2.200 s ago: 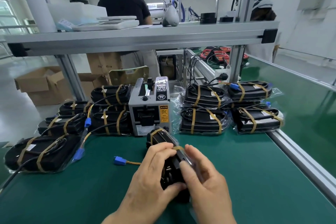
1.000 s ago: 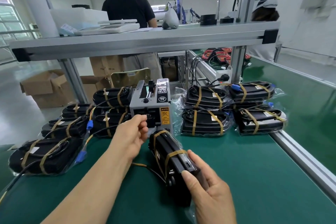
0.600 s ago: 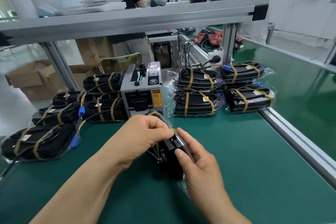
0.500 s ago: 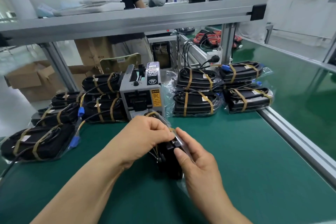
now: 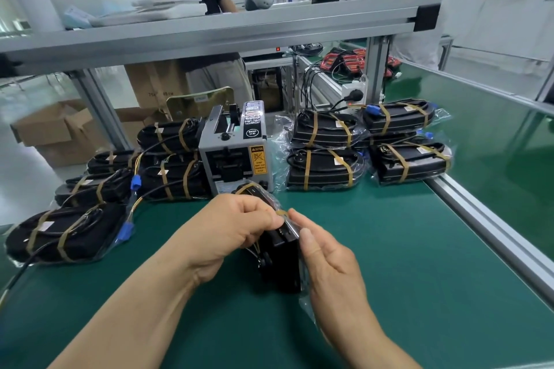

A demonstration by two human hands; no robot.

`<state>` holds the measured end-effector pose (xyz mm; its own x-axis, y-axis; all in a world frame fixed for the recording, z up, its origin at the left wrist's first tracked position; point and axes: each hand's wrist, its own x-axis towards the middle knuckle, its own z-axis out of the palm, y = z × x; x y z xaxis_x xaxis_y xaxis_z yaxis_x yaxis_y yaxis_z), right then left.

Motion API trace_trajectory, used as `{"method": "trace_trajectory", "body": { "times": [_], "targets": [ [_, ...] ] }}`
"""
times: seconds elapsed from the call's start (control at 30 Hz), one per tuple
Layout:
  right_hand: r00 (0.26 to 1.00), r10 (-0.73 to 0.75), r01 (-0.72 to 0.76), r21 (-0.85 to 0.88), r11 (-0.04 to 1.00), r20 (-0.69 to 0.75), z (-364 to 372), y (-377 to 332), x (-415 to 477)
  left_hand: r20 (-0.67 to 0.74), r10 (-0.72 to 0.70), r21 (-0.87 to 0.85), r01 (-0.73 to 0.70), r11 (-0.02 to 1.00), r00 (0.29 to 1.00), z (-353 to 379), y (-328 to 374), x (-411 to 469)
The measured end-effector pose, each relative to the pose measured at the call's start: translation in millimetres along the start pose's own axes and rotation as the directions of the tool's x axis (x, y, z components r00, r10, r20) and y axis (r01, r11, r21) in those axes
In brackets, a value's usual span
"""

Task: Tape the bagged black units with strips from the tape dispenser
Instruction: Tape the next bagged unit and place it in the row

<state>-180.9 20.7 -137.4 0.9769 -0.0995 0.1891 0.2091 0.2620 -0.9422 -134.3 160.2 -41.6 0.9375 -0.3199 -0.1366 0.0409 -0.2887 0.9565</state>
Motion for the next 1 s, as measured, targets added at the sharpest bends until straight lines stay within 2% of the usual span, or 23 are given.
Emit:
{"method": "trace_trajectory", "body": {
  "times": [0.13, 0.5, 0.73, 1.0],
  "targets": [
    [1.0, -0.025, 0.025, -0.069, 0.997, 0.005, -1, -3, 0, 0.012, 0.022, 0.001, -0.022, 1.0, 1.0, 2, 0, -3],
    [1.0, 0.029, -0.029, -0.015, 0.999, 0.01, 2, 4, 1, -0.105, 0.066, 0.094, -0.056, 0.994, 0.992, 8, -5, -1],
    [1.0, 0.01, -0.011, -0.072, 0.997, -0.012, 2, 1, -1, -0.126, 0.089, 0.148, -0.07, 0.987, 0.988, 7, -9, -1],
    [1.0, 0.029, -0.03, -0.099, 0.995, -0.011, 2, -4, -3, -0.213, 0.148, 0.182, -0.109, 0.977, 0.966, 13, -21, -3]
  ]
}}
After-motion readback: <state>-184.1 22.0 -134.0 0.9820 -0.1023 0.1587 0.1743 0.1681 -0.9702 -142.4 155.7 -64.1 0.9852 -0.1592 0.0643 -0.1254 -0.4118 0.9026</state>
